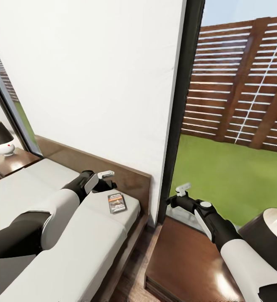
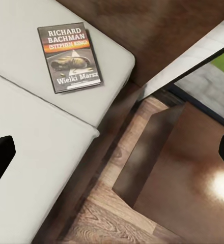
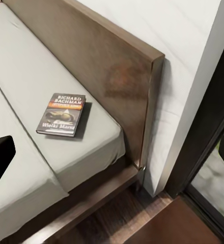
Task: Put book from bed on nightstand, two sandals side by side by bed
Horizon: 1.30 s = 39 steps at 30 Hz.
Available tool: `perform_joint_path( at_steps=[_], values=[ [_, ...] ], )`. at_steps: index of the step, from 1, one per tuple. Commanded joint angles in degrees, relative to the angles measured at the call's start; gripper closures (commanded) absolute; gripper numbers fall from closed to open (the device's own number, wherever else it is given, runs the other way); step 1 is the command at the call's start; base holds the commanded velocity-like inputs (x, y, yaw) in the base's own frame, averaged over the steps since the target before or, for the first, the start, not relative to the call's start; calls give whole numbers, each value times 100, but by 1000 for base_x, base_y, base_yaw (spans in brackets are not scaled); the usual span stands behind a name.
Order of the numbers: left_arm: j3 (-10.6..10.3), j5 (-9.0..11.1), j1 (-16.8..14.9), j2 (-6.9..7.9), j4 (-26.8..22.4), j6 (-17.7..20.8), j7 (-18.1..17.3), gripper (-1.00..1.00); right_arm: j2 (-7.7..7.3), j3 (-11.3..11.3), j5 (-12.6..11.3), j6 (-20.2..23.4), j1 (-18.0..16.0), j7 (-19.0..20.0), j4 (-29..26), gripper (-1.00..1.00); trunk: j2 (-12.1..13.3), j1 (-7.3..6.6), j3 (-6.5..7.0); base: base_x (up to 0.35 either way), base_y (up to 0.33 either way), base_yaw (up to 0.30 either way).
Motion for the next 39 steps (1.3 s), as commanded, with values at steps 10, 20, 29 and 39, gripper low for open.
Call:
perform_joint_path(
  at_steps=[10,20,29,39],
  values=[
    [1,2,-2,1,0,-5,-22,-100,-2,-4,6,1,0,0,0,-100,-1,0,-92,0,0,0],
    [7,16,-1,0,-176,-1,-33,-100,-71,-187,7,-5,0,29,-36,-100,-1,0,-183,0,0,0],
    [6,17,-1,8,-219,2,-20,-100,-95,-248,7,-6,0,34,-55,-100,-1,0,-266,0,0,0],
    [22,57,2,-194,-122,-209,-14,-100,-286,-417,2,-3,0,63,-96,-100,-1,0,-357,0,0,0]
  ],
)
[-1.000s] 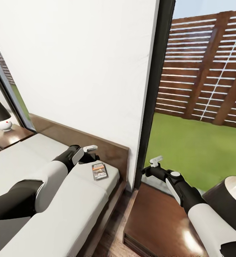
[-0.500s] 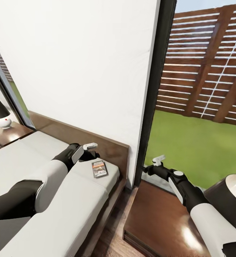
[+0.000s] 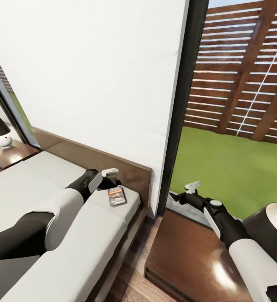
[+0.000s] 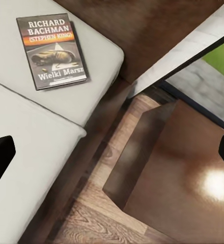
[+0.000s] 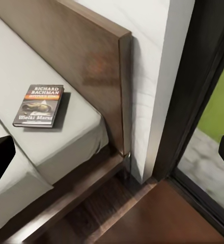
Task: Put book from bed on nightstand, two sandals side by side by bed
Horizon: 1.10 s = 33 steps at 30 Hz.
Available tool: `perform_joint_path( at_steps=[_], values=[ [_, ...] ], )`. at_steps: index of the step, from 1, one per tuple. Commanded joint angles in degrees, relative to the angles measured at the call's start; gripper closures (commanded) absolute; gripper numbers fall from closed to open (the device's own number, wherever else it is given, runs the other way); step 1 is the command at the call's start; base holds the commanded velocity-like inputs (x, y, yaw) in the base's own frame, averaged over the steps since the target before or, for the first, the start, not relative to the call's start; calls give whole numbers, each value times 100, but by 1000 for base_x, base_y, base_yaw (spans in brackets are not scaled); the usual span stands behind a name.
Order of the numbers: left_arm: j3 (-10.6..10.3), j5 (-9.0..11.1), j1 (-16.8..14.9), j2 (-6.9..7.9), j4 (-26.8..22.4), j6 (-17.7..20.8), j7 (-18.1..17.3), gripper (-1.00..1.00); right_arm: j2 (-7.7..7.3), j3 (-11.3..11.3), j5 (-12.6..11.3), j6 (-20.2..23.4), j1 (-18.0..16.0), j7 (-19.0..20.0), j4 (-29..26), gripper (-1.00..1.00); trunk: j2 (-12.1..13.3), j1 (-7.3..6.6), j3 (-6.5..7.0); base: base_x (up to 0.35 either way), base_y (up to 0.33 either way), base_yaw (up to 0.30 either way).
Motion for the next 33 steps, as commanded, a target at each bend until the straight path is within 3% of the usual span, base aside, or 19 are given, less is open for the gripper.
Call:
perform_joint_path(
  at_steps=[1,5,7,9,14,33],
  values=[
    [3,13,0,-3,2,-24,-1,-100,-3,1,1,1,0,-1,-4,-100,-1,0,-9,0,0,0],
    [12,476,26,1,31,-230,-15,-100,-11,19,8,-1,0,-17,-24,-100,-1,0,-46,0,0,0],
    [6,818,152,20,105,-279,-24,-100,-12,22,16,-2,0,-21,-26,-100,-1,0,-64,0,0,0],
    [-6,993,272,31,132,-324,-9,-100,-9,25,20,2,0,-20,-24,-100,-1,0,-83,0,0,0],
    [-26,1101,354,99,128,-409,-3,-100,27,51,48,6,0,-15,-19,-100,-1,0,-129,0,0,0],
    [-65,1100,360,110,68,-424,36,-100,38,58,67,6,0,-14,-41,-100,-1,0,-303,0,0,0]
  ],
)
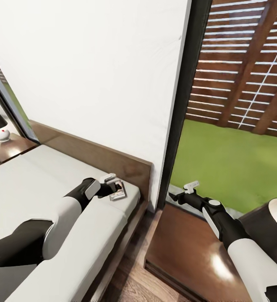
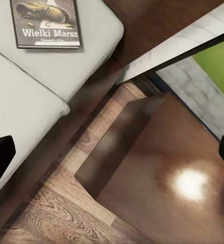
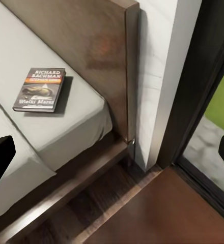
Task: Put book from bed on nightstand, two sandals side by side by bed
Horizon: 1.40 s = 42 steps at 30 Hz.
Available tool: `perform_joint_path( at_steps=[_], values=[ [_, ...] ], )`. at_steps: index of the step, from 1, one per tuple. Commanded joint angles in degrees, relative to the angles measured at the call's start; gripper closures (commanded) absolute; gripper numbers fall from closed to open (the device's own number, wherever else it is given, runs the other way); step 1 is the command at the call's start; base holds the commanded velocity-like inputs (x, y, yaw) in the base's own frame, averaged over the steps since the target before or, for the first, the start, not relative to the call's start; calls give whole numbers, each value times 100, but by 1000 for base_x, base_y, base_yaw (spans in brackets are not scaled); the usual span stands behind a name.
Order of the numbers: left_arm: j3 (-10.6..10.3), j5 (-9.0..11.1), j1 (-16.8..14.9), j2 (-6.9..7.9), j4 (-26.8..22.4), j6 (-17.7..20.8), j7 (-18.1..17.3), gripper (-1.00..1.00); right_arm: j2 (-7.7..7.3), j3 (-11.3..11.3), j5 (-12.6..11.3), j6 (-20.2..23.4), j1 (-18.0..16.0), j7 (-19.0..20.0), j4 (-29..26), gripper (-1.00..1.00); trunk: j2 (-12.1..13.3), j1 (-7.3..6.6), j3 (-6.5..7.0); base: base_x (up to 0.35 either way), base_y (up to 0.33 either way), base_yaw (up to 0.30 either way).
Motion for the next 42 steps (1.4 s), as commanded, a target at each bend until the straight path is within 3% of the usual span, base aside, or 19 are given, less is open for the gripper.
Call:
perform_joint_path(
  at_steps=[1,42],
  values=[
    [0,-2,0,-1,0,-1,3,-100,5,1,-3,0,0,0,0,-100,-1,0,-9,0,0,0],
    [9,-4,4,-10,18,-7,-13,-100,19,2,0,-8,0,0,-1,-100,-1,0,-385,0,0,0]
  ],
)
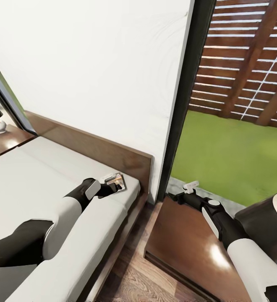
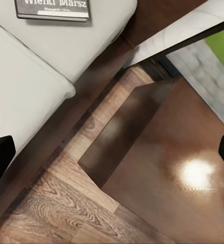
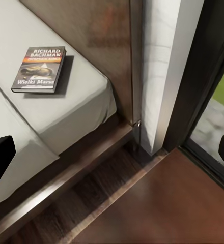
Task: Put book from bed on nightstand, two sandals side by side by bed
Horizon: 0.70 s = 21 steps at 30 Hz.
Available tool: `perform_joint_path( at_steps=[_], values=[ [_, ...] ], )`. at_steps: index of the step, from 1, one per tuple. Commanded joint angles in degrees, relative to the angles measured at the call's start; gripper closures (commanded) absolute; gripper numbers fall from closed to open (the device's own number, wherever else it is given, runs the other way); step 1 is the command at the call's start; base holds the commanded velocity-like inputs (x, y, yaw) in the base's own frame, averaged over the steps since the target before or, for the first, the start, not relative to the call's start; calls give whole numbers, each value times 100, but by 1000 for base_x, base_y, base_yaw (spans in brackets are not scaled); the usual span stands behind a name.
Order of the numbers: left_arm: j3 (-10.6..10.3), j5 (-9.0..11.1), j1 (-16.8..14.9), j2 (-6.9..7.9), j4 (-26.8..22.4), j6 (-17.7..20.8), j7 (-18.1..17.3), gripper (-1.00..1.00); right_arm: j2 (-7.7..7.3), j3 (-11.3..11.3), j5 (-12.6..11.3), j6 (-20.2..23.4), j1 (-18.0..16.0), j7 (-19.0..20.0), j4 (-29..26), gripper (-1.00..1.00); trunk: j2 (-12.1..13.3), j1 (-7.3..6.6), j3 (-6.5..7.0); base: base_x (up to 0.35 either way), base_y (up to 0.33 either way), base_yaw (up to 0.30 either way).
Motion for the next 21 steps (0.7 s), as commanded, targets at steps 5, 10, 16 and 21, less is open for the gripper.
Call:
perform_joint_path(
  at_steps=[5,10,16,21],
  values=[
    [0,1,0,-1,0,-1,-5,-100,-1,0,0,0,0,0,-3,-100,-1,0,-46,0,0,0],
    [0,1,3,-1,1,-2,-14,-100,-3,0,0,0,0,0,-4,-100,-1,0,-92,0,0,0],
    [0,1,2,-7,1,-1,-17,-100,-3,0,0,0,0,0,-4,-100,-1,0,-147,0,0,0],
    [0,1,1,-9,1,-2,-20,-100,-4,0,0,0,0,0,-4,-100,-1,0,-193,0,0,0]
  ],
)
